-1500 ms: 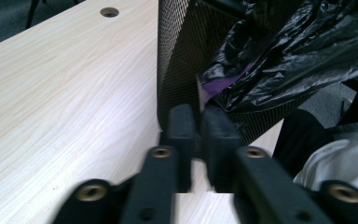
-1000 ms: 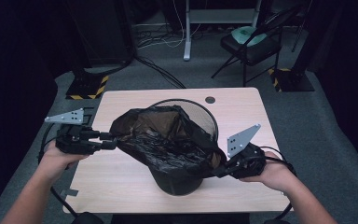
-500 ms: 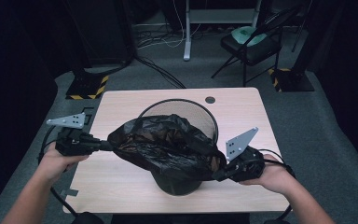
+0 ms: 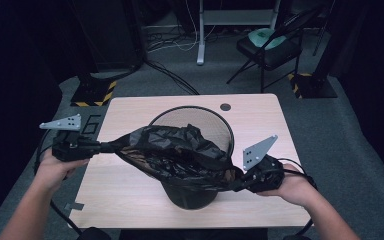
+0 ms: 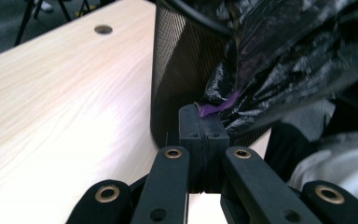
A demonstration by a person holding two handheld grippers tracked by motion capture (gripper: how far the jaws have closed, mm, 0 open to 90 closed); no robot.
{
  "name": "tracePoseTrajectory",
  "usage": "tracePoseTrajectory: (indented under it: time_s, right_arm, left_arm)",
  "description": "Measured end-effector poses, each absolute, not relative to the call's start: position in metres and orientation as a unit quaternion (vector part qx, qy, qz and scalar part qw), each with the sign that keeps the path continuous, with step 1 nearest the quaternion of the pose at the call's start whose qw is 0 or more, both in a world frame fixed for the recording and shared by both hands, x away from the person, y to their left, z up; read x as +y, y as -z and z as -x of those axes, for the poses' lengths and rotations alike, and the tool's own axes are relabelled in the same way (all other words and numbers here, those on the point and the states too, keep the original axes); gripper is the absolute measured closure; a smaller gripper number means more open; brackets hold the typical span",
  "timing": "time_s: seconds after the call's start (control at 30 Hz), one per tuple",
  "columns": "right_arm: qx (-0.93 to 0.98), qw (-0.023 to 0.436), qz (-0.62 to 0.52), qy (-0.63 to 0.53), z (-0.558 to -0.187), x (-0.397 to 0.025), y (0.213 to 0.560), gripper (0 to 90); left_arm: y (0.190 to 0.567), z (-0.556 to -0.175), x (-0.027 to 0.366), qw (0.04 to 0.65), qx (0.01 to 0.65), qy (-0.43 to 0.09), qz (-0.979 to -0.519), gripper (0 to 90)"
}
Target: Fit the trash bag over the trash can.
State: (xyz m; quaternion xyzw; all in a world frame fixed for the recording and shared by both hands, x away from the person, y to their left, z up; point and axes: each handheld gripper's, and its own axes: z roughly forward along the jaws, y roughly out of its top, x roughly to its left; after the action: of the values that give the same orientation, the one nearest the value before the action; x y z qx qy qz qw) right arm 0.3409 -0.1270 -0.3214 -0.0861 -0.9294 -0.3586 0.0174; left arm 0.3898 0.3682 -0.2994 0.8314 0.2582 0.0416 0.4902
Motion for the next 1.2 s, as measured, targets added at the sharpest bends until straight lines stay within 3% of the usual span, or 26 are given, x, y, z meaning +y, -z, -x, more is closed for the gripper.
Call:
tracePoseTrajectory:
  time_s: [0.23, 0.27, 0.33, 0.6, 0.8, 0.97, 1.2]
  right_arm:
    - [-0.927, 0.022, 0.097, 0.361, -0.345, -0.135, 0.320, 87.4]
    - [-0.924, 0.020, 0.098, 0.370, -0.344, -0.136, 0.319, 80.4]
    - [-0.916, 0.032, 0.107, 0.384, -0.344, -0.139, 0.316, 74.8]
    - [-0.901, 0.034, 0.109, 0.420, -0.342, -0.146, 0.295, 67.0]
    - [-0.897, 0.018, 0.107, 0.429, -0.343, -0.142, 0.283, 64.1]
    - [-0.897, 0.011, 0.110, 0.427, -0.348, -0.141, 0.277, 63.0]
    - [-0.893, -0.003, 0.122, 0.433, -0.353, -0.143, 0.262, 61.0]
  left_arm:
    - [0.301, -0.404, 0.342, 0.480, 0.249, -0.051, -0.840, 88.3]
    - [0.300, -0.404, 0.341, 0.486, 0.242, -0.043, -0.839, 82.4]
    - [0.297, -0.404, 0.339, 0.489, 0.239, -0.044, -0.838, 71.1]
    - [0.279, -0.403, 0.336, 0.496, 0.233, -0.064, -0.834, 51.3]
    - [0.267, -0.410, 0.332, 0.499, 0.225, -0.073, -0.834, 54.3]
    - [0.263, -0.418, 0.323, 0.491, 0.218, -0.069, -0.840, 62.5]
    - [0.252, -0.425, 0.311, 0.489, 0.210, -0.072, -0.843, 63.7]
